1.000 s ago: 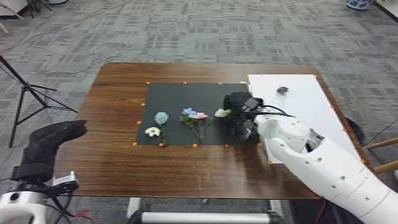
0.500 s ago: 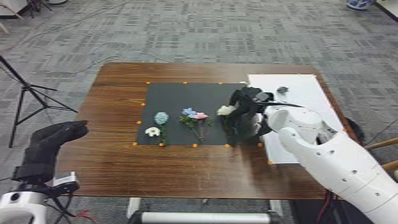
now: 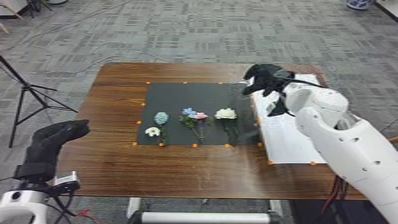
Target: Arrange flowers
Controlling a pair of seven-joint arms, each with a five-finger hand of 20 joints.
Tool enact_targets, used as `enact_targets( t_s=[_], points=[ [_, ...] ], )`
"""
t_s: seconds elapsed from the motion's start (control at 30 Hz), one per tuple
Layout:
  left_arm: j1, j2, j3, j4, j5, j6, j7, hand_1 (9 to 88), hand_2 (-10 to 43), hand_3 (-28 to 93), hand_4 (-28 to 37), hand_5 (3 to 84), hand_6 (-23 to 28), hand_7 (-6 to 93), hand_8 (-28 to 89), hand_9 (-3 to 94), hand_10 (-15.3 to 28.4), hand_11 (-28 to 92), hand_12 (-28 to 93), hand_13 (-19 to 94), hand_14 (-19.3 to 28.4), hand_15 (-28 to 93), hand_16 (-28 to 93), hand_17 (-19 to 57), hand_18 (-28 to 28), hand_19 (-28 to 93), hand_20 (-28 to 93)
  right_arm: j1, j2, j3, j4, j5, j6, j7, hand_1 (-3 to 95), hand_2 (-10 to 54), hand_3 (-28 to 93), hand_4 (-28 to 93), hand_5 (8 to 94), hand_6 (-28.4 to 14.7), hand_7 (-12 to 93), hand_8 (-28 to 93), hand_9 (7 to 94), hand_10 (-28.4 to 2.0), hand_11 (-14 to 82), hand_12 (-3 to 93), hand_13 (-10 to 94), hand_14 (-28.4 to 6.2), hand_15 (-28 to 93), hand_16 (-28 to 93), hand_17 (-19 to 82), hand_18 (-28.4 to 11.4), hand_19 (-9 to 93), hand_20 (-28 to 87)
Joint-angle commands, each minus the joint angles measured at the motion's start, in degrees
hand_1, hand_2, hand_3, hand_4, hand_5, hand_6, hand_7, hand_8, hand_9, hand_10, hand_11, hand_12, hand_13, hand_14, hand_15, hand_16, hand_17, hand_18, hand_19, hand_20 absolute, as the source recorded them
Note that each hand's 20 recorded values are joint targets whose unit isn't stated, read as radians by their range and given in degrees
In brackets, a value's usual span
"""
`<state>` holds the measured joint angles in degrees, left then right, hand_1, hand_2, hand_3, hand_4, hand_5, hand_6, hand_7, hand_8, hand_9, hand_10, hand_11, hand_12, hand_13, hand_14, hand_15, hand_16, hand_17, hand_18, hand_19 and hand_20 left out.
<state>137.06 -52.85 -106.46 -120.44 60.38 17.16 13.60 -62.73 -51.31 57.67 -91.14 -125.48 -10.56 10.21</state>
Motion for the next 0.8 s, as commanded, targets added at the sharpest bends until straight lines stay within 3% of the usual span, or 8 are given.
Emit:
enact_targets(
  t_s=[0.03, 0.2, 0.47, 0.7, 0.8],
  points=[
    [0.0, -0.17, 0.52, -0.15, 0.31, -0.65, -0.63, 24.9, -4.3, 70, -25.1, 54.1, 0.8, 20.5, -9, 53.0, 14.1, 22, 14, 42, 17.2, 26, 2, 3.5, 14.8, 17, 21, 5.0, -2.7, -1.7, 14.4, -8.2, 4.6, 1.7, 33.9, -9.5, 64, -15, 51.3, -3.7, 11, -5, 60.1, -15.8, 9.7, 18.8, 77, -8.6, 58, 34, 46, -19.5, 92, 51],
    [-0.7, -0.11, 0.74, 0.16, 0.4, -1.37, -0.82, 25.0, -4.3, 70, -24.9, 54.0, 0.8, 20.4, -9, 52.8, 14.1, 22, 14, 42, 17.2, 26, 2, 3.4, 14.8, 17, 21, 4.9, -4.8, -0.9, 19.0, -13.4, 2.6, 0.9, 33.8, -9.5, 65, -16, 50.2, -3.6, 11, -6, 57.8, -15.6, 9.1, 18.7, 77, -8.7, 59, 33, 46, -19.6, 92, 51],
    [0.2, -0.81, 0.53, -0.22, 0.51, -1.63, -0.89, 25.1, -4.2, 70, -24.8, 54.1, 0.8, 20.2, -9, 52.6, 14.0, 22, 14, 42, 17.3, 26, 2, 3.5, 14.8, 17, 21, 3.7, -7.4, -0.3, 23.9, -17.7, 2.6, 0.4, 34.5, -9.5, 66, -16, 50.4, -2.8, 12, -6, 58.7, -15.4, 9.7, 18.9, 78, -8.5, 60, 32, 47, -19.6, 93, 50],
    [0.2, -1.06, 0.7, -0.15, 0.38, -1.44, -0.83, 25.1, -4.1, 69, -24.8, 54.1, 0.8, 20.2, -9, 52.7, 14.0, 22, 14, 42, 17.2, 26, 2, 3.5, 14.8, 17, 21, 3.1, -6.2, -2.0, 23.4, -16.2, 4.4, 1.9, 47.7, -9.5, 67, -19, 59.6, -0.2, 18, -8, 67.7, -12.7, 14.1, 18.3, 82, -6.4, 60, 32, 51, -17.7, 93, 51],
    [0.6, -1.32, 0.57, -0.32, 0.19, -1.19, -0.64, 25.2, -4.1, 69, -24.8, 54.1, 0.8, 20.2, -9, 52.6, 14.0, 22, 14, 42, 17.2, 26, 3, 3.5, 14.8, 17, 21, 3.0, -6.0, -2.4, 23.8, -14.3, 5.7, 1.7, 55.2, -9.5, 63, -20, 63.5, -0.6, 19, 3, 71.5, -11.6, 12.3, 21.6, 83, -5.7, 59, 32, 52, -16.9, 93, 51]
  ],
)
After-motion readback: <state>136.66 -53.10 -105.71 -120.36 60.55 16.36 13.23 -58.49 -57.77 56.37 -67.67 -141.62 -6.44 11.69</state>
